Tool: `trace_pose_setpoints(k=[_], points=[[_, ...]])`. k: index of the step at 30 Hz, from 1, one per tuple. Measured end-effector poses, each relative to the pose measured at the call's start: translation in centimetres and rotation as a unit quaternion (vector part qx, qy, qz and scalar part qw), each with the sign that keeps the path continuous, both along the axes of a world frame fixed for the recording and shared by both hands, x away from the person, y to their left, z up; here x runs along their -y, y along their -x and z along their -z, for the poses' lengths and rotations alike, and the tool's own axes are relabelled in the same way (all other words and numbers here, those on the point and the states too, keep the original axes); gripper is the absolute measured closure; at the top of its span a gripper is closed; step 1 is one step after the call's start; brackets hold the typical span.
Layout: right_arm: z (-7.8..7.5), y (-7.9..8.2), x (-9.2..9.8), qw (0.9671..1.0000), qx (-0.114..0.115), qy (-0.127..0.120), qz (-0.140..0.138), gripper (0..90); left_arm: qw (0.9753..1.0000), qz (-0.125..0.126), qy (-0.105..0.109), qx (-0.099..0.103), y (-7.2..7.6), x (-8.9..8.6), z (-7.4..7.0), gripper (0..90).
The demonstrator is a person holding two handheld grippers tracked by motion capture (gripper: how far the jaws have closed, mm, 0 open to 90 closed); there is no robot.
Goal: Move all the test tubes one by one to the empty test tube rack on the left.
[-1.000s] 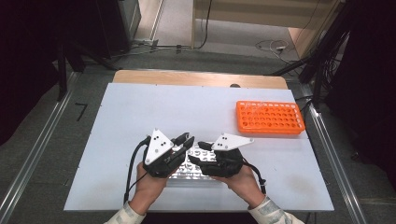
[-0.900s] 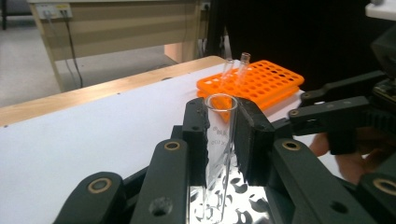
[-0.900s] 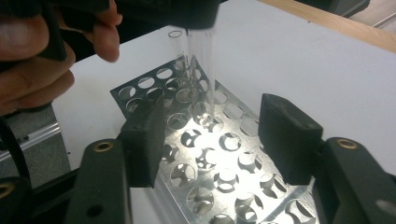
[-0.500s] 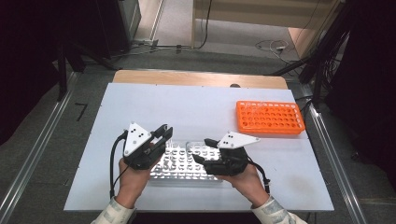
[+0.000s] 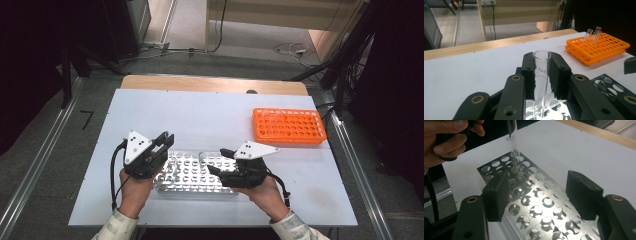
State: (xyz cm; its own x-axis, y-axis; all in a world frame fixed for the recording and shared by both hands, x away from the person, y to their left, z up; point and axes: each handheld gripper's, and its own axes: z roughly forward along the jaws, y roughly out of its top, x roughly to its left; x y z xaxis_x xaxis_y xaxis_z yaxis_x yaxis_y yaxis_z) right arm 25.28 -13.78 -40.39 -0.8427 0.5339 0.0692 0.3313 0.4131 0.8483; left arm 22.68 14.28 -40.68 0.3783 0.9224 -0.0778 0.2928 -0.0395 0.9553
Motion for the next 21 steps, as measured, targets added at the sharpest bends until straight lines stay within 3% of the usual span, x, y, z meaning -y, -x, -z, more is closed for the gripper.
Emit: trace_pose_setpoints(k=[11, 21], points=[[0.1, 0.0, 0.0, 1.0, -0.001, 0.0, -0.001, 33.9, 0.9999, -0.007, -0.008, -0.005, -0.6, -0.2, 1.1, 74.9], [0.1, 0.0, 0.0, 1.0, -0.001, 0.0, -0.002, 34.0, 0.9988, -0.004, -0.023, -0.042, -1.0, -0.1, 2.2, 74.8]])
